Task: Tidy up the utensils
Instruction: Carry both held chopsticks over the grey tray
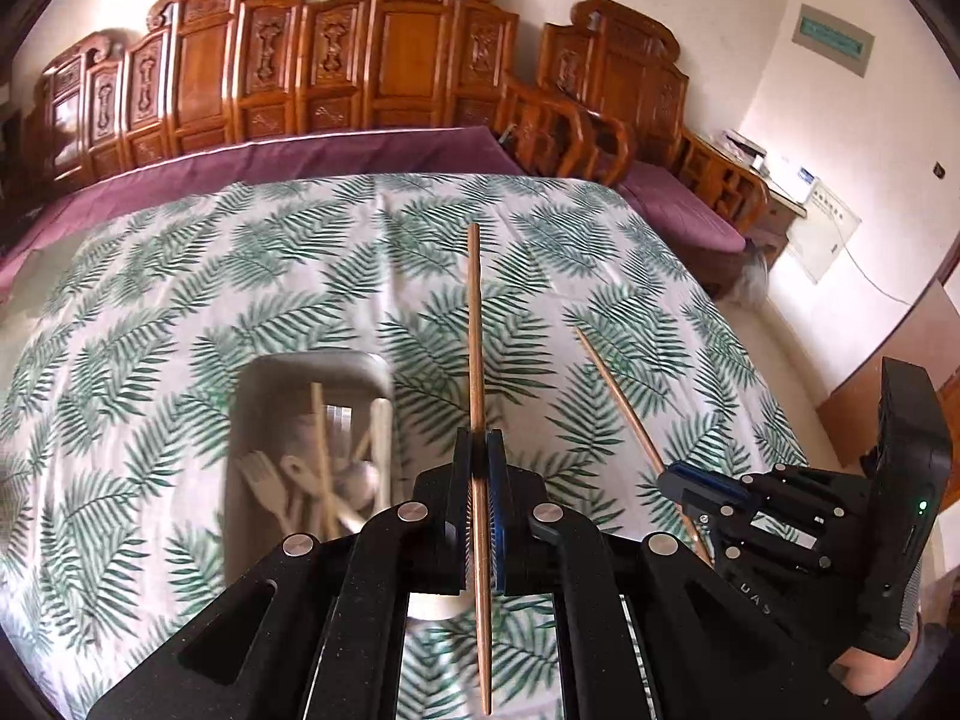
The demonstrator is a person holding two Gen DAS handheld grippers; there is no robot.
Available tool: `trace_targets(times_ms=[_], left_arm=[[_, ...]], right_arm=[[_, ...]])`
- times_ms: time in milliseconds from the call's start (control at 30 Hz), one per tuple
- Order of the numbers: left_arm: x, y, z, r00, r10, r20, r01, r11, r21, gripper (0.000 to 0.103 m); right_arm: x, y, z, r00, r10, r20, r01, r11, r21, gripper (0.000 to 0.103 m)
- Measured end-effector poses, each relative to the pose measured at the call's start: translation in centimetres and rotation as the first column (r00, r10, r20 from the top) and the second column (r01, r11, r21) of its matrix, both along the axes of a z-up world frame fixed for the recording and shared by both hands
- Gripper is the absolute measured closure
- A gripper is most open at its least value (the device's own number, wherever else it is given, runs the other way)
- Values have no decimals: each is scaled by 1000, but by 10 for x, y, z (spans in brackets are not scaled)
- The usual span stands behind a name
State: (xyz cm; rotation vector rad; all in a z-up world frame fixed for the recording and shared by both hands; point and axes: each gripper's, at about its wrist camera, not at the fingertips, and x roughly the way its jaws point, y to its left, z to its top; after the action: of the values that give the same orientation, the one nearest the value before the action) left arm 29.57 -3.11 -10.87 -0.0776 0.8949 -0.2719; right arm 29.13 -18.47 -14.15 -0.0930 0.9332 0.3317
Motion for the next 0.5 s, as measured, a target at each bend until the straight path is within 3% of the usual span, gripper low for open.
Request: trace_targets(times_ms=[500], left_arm=[[23,77,-44,993,81,-84,-81,997,8,99]], right_arm=[[6,60,5,997,79,-7,-79,997,-12,97]])
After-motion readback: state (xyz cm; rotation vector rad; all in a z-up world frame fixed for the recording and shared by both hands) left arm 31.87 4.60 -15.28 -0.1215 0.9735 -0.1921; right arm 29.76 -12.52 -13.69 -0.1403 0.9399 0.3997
